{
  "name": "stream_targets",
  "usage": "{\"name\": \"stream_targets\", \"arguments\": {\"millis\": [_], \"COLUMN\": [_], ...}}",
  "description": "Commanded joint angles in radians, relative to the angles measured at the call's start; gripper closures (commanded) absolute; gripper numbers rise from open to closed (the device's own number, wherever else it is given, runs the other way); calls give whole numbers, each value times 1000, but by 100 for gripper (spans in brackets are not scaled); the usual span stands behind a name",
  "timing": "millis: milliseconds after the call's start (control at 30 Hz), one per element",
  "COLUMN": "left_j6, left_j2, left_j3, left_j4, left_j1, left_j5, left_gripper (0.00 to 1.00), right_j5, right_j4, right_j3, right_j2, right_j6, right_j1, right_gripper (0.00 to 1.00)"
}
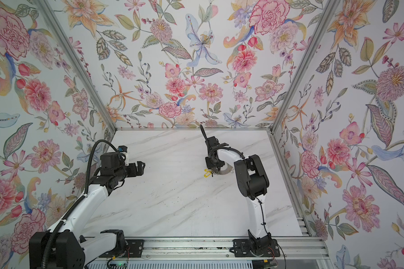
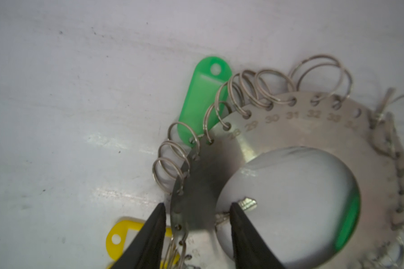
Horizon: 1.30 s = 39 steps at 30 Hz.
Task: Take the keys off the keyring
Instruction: 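Reach the right gripper to the steel ring disc and grip its edge, then lift the disc upright with the right gripper while the left gripper approaches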
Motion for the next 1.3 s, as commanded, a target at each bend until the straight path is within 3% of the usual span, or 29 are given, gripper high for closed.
{"name": "stream_targets", "arguments": {"millis": [0,233,400,633,933,1267], "left_j6": [-17,-43,-87,-173,-262,-248], "left_j2": [-20,-40,-74,-102,-97,33], "left_j3": [-16,-25,-58,-159,-253,-206], "left_j4": [15,11,30,160,418,563], "left_j1": [6,2,-1,-21,-202,-411], "left_j5": [30,47,68,222,227,217], "left_gripper": [1,1,1,3,13,22], "right_j5": [2,-12,-41,-185,-445,-506], "right_j4": [-43,-28,0,57,73,85], "right_j3": [0,-9,-44,-143,-278,-298], "right_j2": [7,-23,-73,-252,-486,-580], "right_j6": [-5,-5,3,8,-21,25], "right_j1": [6,5,5,1,-14,-14], "right_gripper": [63,77,79,79,80,81]}}
